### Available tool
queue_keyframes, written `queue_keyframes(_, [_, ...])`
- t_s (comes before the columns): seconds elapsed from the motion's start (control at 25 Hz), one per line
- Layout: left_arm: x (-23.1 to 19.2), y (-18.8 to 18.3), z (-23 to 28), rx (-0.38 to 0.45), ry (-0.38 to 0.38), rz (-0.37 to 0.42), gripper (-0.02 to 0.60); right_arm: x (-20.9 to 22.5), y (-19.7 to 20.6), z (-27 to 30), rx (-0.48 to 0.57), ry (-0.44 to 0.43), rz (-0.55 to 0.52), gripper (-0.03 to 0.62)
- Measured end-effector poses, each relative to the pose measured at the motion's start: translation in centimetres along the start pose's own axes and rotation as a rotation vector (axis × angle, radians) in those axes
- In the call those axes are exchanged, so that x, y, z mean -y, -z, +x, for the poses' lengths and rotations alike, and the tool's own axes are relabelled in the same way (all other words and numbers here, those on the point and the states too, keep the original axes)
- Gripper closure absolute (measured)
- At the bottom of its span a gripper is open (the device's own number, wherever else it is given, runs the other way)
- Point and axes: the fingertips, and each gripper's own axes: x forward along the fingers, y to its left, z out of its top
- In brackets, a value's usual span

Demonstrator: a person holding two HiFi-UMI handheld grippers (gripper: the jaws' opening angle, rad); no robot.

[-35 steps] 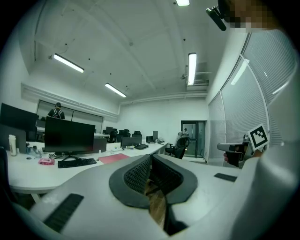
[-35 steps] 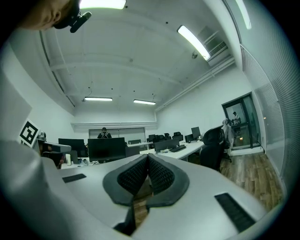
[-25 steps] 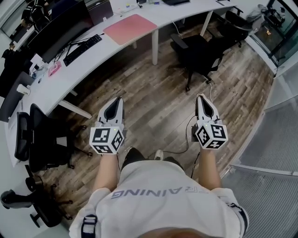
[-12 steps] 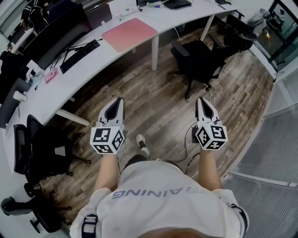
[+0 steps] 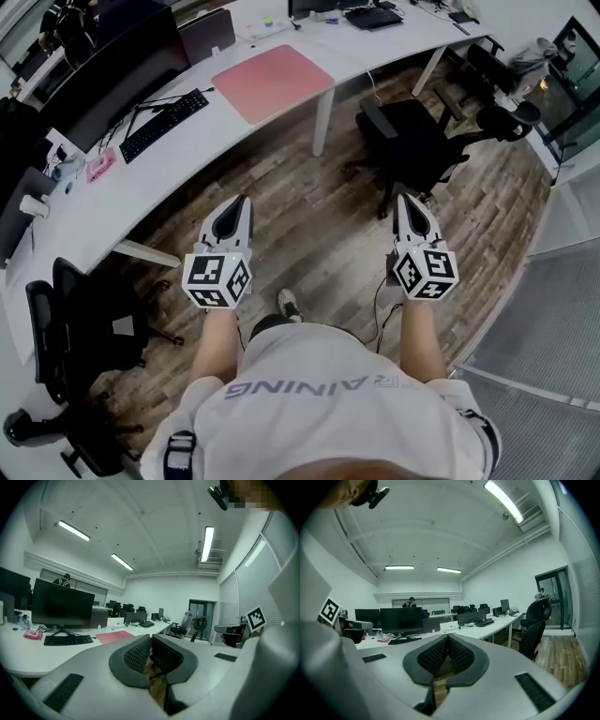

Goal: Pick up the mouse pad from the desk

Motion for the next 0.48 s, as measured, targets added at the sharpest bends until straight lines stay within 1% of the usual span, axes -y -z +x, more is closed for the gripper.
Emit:
queue_keyframes(0.24, [-5.2,-0.4,2.5,-0.012,-0.014,-0.016,0.540,-2.6,-0.3,5.2,-0.011,-0.021,-0.018,0.571])
queue_keyframes(0.48, [-7.7,-1.0,5.0,-0.010,-0.006,-0.017,0.540,-3.1,-0.1,8.6,-0.021,-0.018,-0.022,0.571])
